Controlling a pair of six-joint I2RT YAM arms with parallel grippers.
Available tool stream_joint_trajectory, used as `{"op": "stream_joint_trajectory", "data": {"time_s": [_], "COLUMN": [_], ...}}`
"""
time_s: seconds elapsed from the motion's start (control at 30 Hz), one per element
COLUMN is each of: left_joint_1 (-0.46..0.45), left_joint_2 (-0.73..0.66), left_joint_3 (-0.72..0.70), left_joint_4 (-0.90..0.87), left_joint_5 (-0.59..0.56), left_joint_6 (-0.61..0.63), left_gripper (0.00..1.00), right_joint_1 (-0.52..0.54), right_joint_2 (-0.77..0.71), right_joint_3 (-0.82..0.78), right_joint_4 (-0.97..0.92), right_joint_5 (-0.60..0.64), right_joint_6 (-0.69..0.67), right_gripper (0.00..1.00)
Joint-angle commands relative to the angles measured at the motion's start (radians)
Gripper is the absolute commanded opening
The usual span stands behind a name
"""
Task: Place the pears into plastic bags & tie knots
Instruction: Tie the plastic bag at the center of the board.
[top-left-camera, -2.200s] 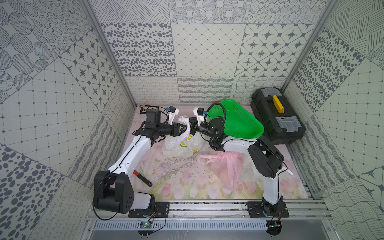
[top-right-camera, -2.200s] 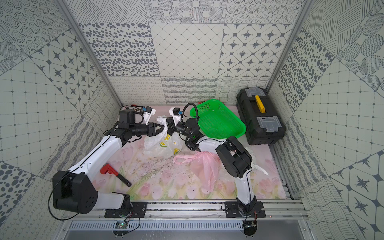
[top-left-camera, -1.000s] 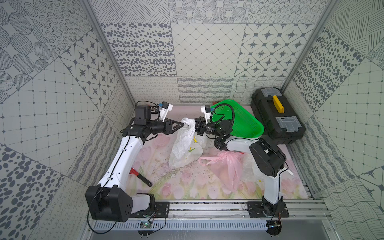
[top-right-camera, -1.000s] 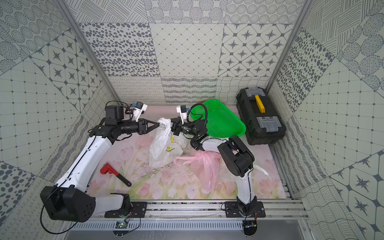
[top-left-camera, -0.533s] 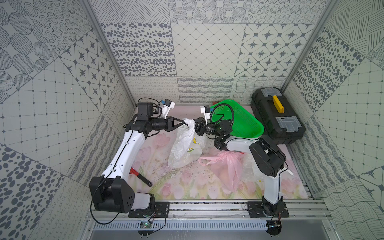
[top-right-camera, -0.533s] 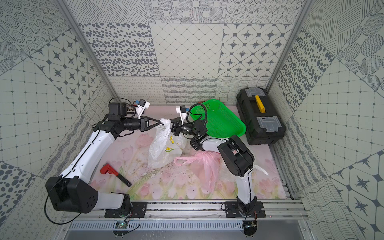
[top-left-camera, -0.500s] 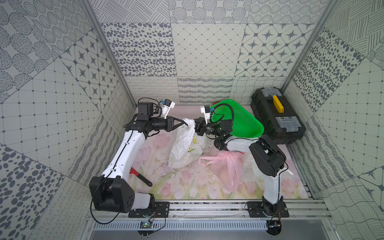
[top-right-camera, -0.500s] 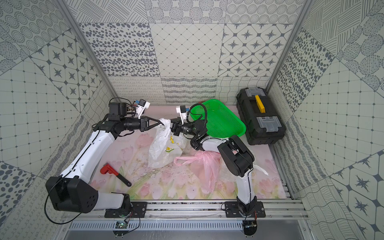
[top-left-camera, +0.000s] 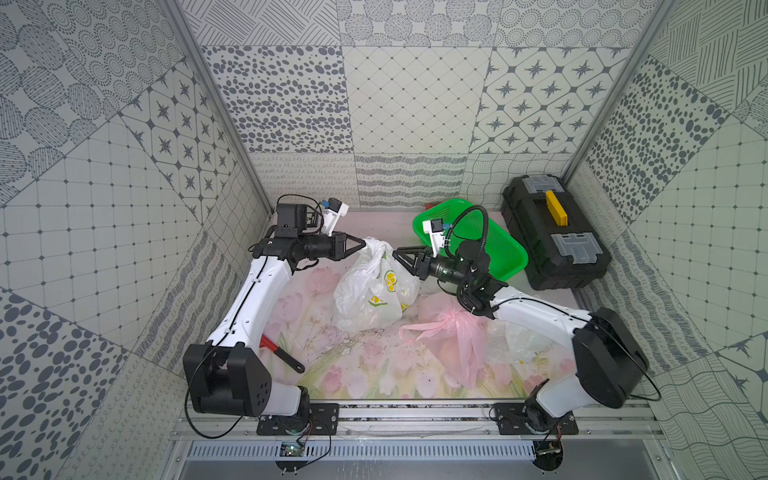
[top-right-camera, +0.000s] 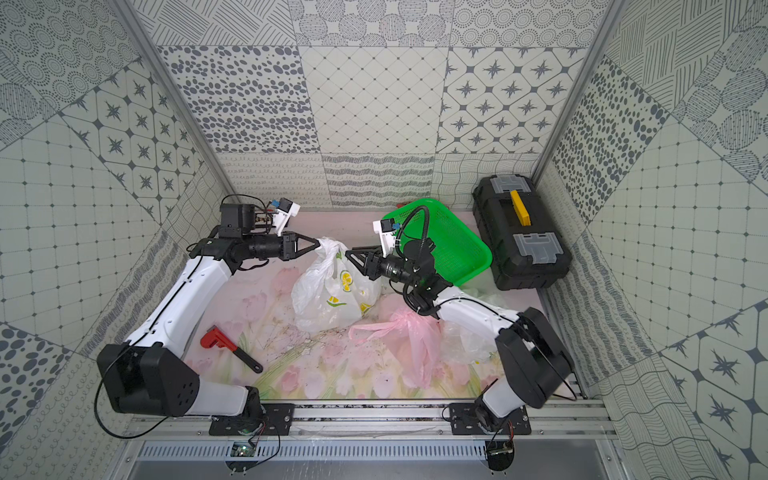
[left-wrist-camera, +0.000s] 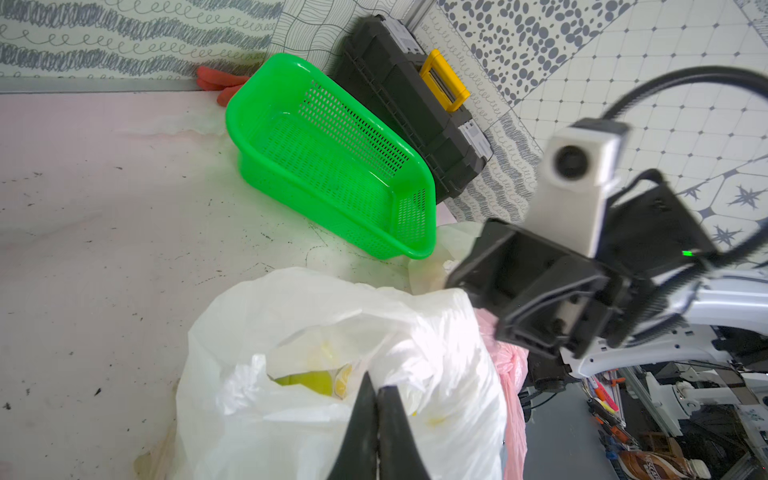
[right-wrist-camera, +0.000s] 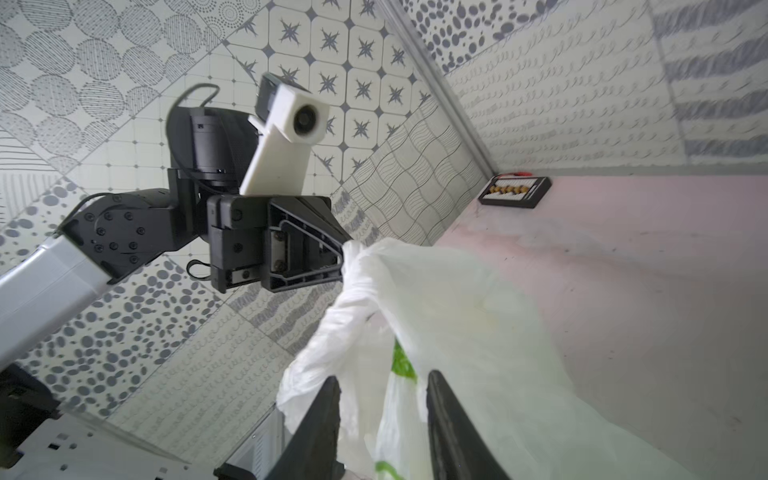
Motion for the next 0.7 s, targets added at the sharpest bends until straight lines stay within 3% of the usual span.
{"op": "stream_joint_trajectory", "data": {"time_s": [0.0,0.13,0.23,0.5,0.67], "left_joint_1": [0.017,0.020,0.018,0.018,0.017], "left_joint_2": [0.000,-0.004,-0.007,-0.031,-0.040], "left_joint_3": [-0.012,-0.023,-0.048,-0.092,-0.113], "left_joint_4": [-0.015,-0.007,0.010,0.046,0.066], "left_joint_5": [-0.045,-0.047,-0.039,-0.024,-0.014], "left_joint_6": [-0.032,-0.070,-0.097,-0.130,-0.144], "left_gripper": [0.00,0.00,0.00,0.00,0.00], "right_joint_1": [0.042,0.114,0.151,0.194,0.195], "right_joint_2": [-0.099,-0.101,-0.040,0.096,0.157], "right_joint_3": [0.015,0.140,0.224,0.358,0.413], "right_joint_4": [-0.407,-0.623,-0.681,-0.669,-0.660], "right_joint_5": [0.191,0.275,0.250,0.189,0.172], "right_joint_6": [-0.116,-0.154,-0.119,-0.039,-0.022], "right_gripper": [0.38,0.28,0.26,0.39,0.40]}}
